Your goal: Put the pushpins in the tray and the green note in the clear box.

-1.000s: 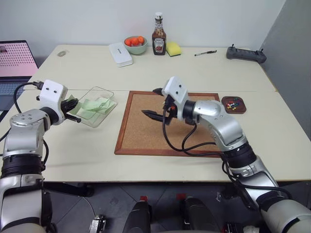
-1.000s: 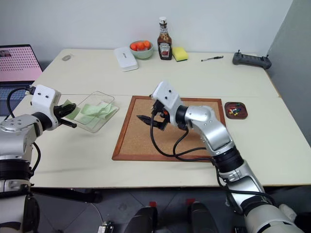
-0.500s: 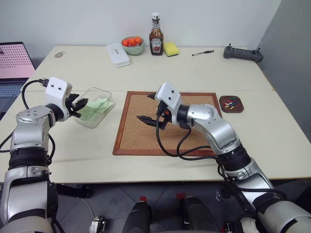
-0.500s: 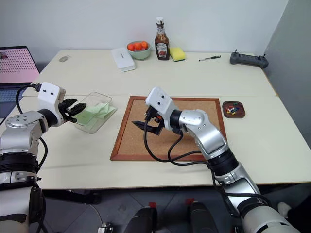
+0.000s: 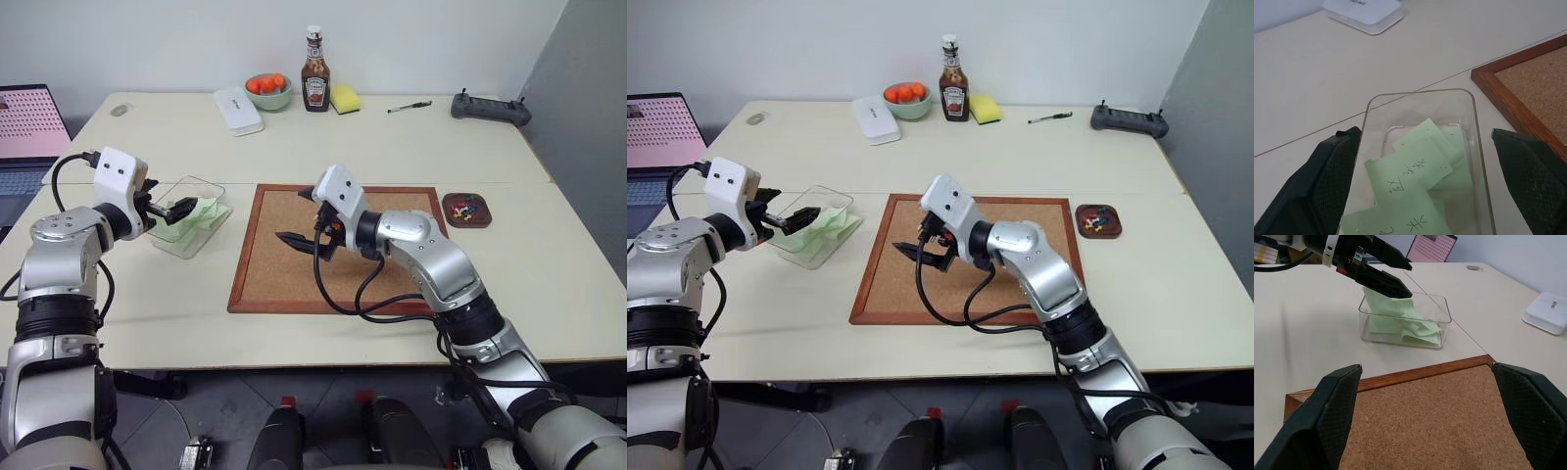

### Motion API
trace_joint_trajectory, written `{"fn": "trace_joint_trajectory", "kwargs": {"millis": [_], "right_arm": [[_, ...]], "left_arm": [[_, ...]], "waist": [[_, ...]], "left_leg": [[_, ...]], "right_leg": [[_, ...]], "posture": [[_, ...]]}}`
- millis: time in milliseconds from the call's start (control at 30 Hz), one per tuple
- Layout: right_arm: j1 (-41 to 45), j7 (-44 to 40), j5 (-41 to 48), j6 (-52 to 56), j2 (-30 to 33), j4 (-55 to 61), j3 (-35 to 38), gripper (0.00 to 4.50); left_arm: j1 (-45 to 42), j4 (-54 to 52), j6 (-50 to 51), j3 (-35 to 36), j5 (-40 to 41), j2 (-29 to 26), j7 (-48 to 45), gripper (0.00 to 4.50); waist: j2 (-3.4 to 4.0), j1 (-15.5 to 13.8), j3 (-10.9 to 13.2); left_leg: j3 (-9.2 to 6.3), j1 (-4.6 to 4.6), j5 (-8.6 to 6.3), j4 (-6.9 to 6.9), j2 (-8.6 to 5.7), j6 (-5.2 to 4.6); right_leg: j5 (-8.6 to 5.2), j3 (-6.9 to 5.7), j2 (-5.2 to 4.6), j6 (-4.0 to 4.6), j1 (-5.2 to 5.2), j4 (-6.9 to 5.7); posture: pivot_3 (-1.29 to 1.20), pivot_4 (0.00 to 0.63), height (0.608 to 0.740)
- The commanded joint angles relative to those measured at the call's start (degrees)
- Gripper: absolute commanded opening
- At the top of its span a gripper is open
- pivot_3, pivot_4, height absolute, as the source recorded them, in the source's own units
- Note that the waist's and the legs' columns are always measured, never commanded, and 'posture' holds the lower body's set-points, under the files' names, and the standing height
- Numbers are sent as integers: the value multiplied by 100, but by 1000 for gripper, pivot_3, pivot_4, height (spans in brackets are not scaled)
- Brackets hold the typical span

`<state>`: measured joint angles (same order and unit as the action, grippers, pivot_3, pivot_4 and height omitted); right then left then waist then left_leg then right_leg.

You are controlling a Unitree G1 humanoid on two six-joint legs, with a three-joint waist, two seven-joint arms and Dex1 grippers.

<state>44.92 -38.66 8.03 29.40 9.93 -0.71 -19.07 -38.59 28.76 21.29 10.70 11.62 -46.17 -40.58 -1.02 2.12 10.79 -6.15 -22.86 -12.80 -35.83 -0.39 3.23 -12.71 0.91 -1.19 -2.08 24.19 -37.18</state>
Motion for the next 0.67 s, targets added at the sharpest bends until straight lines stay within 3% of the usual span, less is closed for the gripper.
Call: {"fn": "trace_joint_trajectory", "kwargs": {"millis": [33,200,400,667], "right_arm": [[-84,79,278,-3,-82,324,425,4500],[-723,2,797,148,171,1045,1038,4500],[-1665,-208,794,225,1228,1418,1444,4500],[-2523,-440,885,-187,1801,1511,1771,4500]], "left_arm": [[-34,-744,-133,460,352,-54,18,4486],[599,-2342,236,409,720,76,-163,4486],[1761,-3899,523,-142,646,585,123,4486],[2573,-4431,349,-549,669,1073,79,4486]], "waist": [[0,-1,0],[-1,-30,0],[-2,-33,-1],[-2,6,0]], "left_leg": [[-1,-1,0,0,0,0],[0,-4,0,1,-5,0],[9,4,-1,0,-8,0],[12,14,-1,-1,7,-1]], "right_leg": [[0,-1,0,0,0,0],[1,3,-9,0,-3,8],[0,8,-15,-2,-11,13],[1,11,4,5,-10,0]], "posture": [[0,150,740],[0,150,740],[0,150,740],[0,150,740]]}}
